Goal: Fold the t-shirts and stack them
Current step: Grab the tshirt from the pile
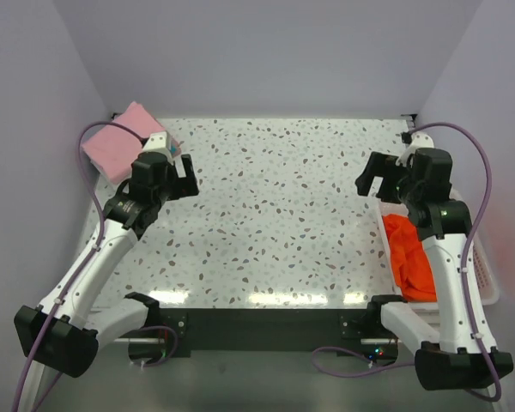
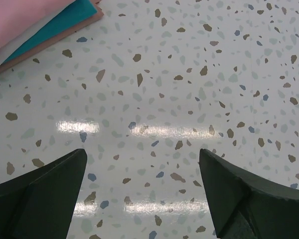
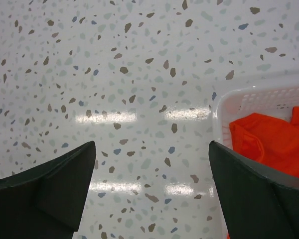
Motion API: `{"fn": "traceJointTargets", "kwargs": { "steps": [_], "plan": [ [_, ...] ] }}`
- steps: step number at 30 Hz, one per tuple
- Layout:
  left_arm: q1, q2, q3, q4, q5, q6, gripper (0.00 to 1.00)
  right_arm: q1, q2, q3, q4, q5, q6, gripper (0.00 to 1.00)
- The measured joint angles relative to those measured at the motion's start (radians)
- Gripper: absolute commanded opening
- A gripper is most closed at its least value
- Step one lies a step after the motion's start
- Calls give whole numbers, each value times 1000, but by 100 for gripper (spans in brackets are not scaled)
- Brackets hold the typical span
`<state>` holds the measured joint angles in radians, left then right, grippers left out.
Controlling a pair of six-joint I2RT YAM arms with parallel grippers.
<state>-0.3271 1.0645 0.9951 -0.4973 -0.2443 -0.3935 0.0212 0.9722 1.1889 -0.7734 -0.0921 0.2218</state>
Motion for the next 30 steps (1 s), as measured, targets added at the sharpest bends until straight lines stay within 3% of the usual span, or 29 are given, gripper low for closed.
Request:
{"fn": "traceJointTargets", "kwargs": {
  "steps": [4,10,17,23,30],
  "plan": [
    [0,0,6,-17,0,-10,100,0,-42,0,-11,63,21,99],
    [0,-16,33,-94,1,22,100,-1,-62,19,-106,288,79,99],
    [0,-160,21,-112,36,35,100,-18,14,-59,-137,499,152,99],
    [0,-188,-4,-103,88,-8,100,-96,57,-155,-139,546,191,99],
    [0,-165,-21,-102,111,-12,100,-245,138,-264,-105,462,240,99]
  ]
}}
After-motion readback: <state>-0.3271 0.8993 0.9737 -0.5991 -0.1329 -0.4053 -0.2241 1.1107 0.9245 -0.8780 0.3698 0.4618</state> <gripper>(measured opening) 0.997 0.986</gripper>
